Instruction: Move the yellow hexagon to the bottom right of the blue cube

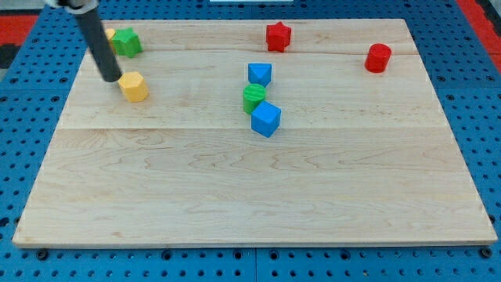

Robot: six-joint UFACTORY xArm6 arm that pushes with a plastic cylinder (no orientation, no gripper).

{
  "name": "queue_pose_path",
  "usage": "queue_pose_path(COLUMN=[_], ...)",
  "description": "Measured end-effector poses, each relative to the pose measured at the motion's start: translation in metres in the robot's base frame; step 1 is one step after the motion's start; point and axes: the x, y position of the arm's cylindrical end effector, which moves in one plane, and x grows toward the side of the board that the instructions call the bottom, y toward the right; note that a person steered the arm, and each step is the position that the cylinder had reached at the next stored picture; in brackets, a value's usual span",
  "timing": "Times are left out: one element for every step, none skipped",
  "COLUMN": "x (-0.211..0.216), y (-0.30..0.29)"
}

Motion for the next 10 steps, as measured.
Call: queue_pose_path(x=[0.03,0.061,0.044,0.042,0.065,0.105,0.149,0.151,0.16,0.194], y=[0.045,0.07,0.04,0.018,0.017,0.093,0.188,0.209,0.147,0.121])
